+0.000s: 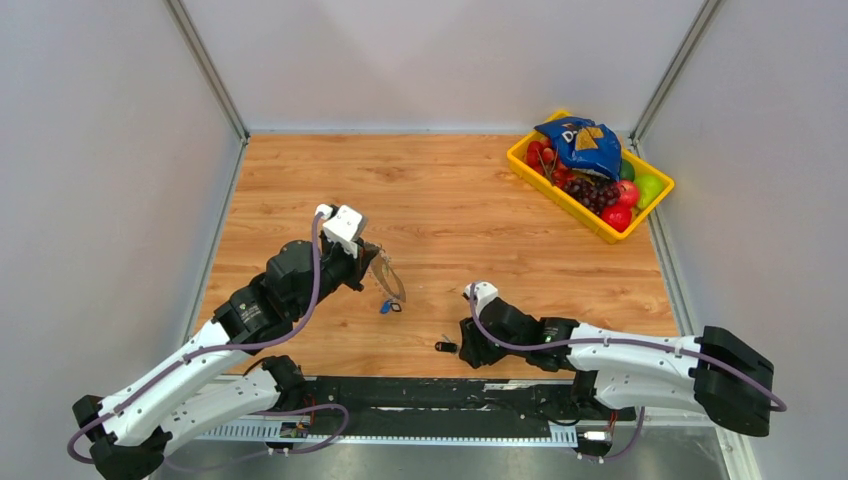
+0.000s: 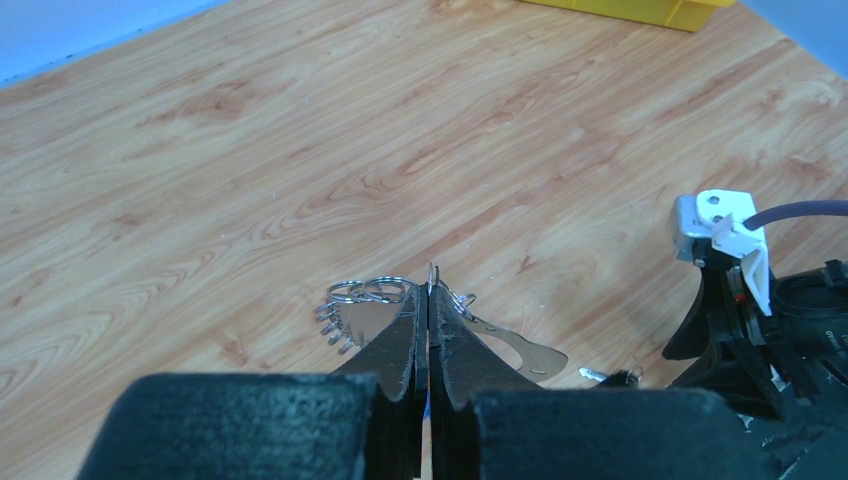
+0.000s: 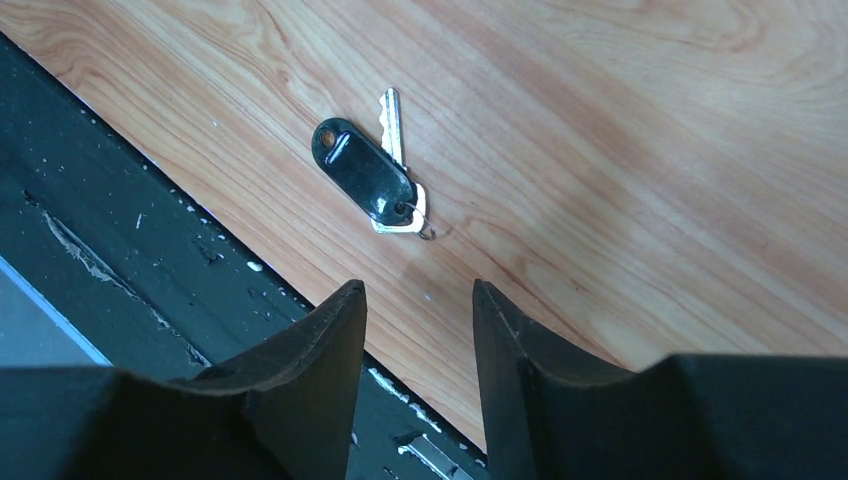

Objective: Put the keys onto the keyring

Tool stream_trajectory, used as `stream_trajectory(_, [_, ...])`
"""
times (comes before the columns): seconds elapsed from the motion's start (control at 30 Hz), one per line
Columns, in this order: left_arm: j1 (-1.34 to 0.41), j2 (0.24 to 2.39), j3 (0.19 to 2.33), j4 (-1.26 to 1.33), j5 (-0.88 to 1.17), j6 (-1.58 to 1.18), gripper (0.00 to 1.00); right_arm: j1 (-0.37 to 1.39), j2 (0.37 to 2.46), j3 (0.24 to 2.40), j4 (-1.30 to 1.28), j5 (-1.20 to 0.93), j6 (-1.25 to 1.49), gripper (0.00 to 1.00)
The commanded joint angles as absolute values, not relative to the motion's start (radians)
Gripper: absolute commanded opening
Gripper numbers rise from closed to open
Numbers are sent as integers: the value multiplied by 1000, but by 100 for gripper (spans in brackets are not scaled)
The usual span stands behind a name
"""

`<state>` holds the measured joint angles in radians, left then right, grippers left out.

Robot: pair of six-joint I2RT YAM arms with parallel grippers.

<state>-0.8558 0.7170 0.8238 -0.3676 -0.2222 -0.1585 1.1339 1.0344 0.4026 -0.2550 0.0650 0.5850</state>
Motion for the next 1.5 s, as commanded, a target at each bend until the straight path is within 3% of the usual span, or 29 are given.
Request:
stream_trajectory(0.0, [-855,702,861,-299,-201,-175,0,1119,1064,381,-129,17,565,46])
stream_trajectory(0.67, [-856,703,861,-299,-199,-169,0,1072,1161,373,-22,-17,518,41])
stream_trajectory(0.87, [-855,702,859,-296,-199,-166,0,1072,1157,367,-29,-29,519,34])
stream_trajectory(1.1, [-855,704,856,-292,-196,-167,0,1071,1148,370,-28,-35,516,18])
stream_trajectory(1.47, [-856,699,850,-293,-201,-167,0,1071,1155,386,-19,-46,503,12])
